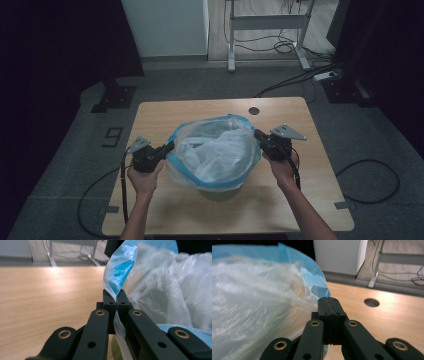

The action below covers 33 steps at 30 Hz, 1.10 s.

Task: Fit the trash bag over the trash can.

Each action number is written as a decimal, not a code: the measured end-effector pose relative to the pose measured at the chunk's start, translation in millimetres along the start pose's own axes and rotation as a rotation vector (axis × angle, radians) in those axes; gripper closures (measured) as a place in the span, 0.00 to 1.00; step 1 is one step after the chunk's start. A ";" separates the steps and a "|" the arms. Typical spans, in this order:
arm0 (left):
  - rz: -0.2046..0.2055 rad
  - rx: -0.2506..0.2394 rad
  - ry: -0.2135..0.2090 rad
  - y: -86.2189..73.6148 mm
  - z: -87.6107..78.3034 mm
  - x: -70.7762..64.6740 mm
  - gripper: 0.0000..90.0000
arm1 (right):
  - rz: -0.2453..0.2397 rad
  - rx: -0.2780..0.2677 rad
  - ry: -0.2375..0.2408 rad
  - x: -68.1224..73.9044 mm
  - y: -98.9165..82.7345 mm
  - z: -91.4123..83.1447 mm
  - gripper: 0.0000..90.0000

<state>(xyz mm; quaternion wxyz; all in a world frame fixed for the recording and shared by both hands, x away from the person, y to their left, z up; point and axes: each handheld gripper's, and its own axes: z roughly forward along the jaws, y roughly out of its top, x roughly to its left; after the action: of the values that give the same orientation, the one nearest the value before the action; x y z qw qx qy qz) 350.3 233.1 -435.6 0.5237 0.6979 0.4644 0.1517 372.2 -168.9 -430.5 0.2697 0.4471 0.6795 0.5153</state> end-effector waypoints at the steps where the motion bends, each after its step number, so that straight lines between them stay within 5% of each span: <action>1: -0.009 0.015 0.000 -1.4 3.5 1.3 0.99 | 0.000 0.008 -0.002 -0.1 -2.0 2.6 0.98; 13: -0.036 0.126 -0.030 -12.3 19.7 1.9 0.99 | 0.026 0.134 0.046 0.0 -24.2 19.7 0.97; 25: -0.019 0.114 -0.038 -27.2 12.9 -1.2 0.99 | 0.049 0.143 0.033 -8.4 -48.8 9.6 0.96; 33: -0.041 0.047 -0.051 -24.4 1.9 0.5 0.95 | 0.052 -0.006 0.019 -13.7 -43.5 -28.6 0.75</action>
<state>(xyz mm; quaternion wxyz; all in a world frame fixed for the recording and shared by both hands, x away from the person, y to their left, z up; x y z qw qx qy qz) 340.0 232.9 -457.8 0.5218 0.7041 0.4684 0.1120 340.5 -197.2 -463.4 0.2510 0.4587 0.6688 0.5285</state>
